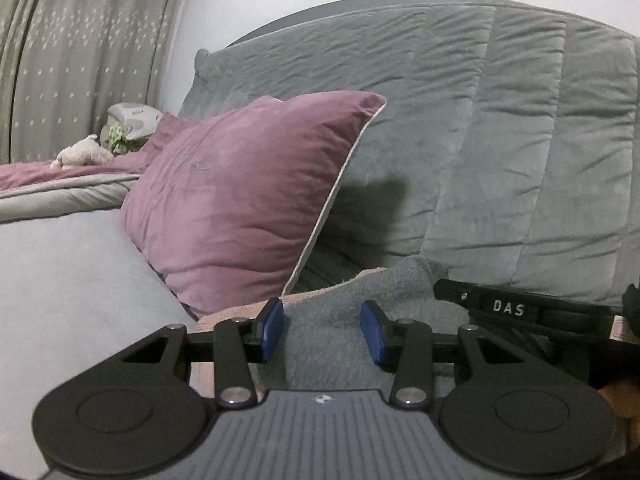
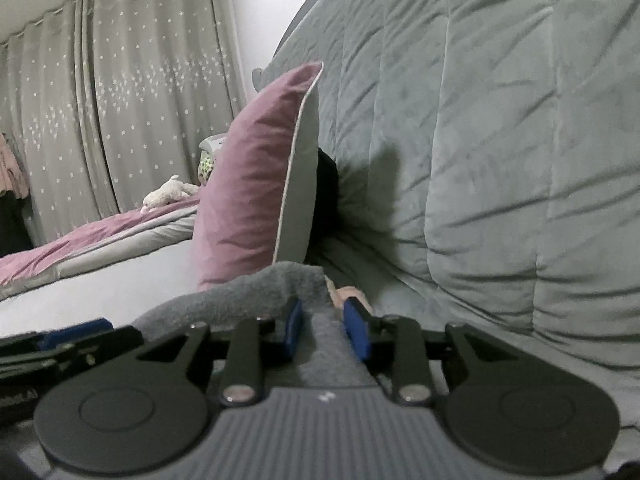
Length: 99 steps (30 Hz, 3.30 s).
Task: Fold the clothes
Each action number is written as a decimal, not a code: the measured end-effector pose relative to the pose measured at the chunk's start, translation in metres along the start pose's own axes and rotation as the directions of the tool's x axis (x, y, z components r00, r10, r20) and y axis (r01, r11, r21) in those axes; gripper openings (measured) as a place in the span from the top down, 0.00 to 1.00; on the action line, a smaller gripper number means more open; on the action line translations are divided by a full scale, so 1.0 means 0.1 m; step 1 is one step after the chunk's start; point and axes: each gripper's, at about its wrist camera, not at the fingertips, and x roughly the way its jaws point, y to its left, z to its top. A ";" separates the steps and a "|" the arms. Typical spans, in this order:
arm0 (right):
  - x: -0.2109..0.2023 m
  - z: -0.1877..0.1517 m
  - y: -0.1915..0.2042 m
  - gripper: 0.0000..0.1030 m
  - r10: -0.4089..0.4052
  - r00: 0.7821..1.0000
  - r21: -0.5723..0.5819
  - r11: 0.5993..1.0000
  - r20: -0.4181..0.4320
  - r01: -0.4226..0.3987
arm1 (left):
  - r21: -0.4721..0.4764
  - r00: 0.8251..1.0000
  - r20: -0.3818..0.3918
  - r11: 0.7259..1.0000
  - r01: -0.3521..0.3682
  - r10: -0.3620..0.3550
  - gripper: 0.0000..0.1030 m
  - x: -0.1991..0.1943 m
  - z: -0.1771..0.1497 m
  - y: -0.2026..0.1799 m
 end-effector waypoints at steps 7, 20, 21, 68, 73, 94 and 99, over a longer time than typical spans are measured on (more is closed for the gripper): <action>-0.28 0.18 0.12 0.52 0.002 1.000 -0.010 1.000 0.021 -0.002 | -0.051 1.000 -0.014 0.999 0.002 -0.002 0.53 -0.16 0.13 0.00; -0.90 0.36 0.36 0.44 -0.047 0.999 0.014 0.999 0.026 0.047 | -0.048 0.996 -0.080 0.998 -0.048 0.044 0.40 -0.71 0.25 -0.03; -0.94 0.36 0.38 0.43 -0.054 0.998 0.015 0.998 0.025 0.054 | -0.044 0.995 -0.087 0.997 -0.056 0.052 0.39 -0.75 0.24 -0.03; -2.32 -0.31 0.89 0.00 -0.108 0.966 0.139 0.980 -0.234 0.143 | 0.104 0.916 -0.354 0.982 -0.160 0.187 0.00 -2.24 0.08 -0.20; -2.33 -0.30 0.90 0.00 -0.108 0.966 0.126 0.982 -0.233 0.140 | 0.115 0.914 -0.356 0.980 -0.166 0.196 0.00 -2.23 0.08 -0.22; -2.32 -0.32 0.97 0.00 -0.101 0.964 0.112 0.985 -0.244 0.132 | 0.131 0.908 -0.364 0.977 -0.171 0.208 0.00 -2.26 0.06 -0.20; -2.32 -0.32 1.00 0.00 -0.097 0.965 0.109 0.986 -0.245 0.127 | 0.132 0.906 -0.368 0.976 -0.170 0.208 0.00 -2.27 0.06 -0.18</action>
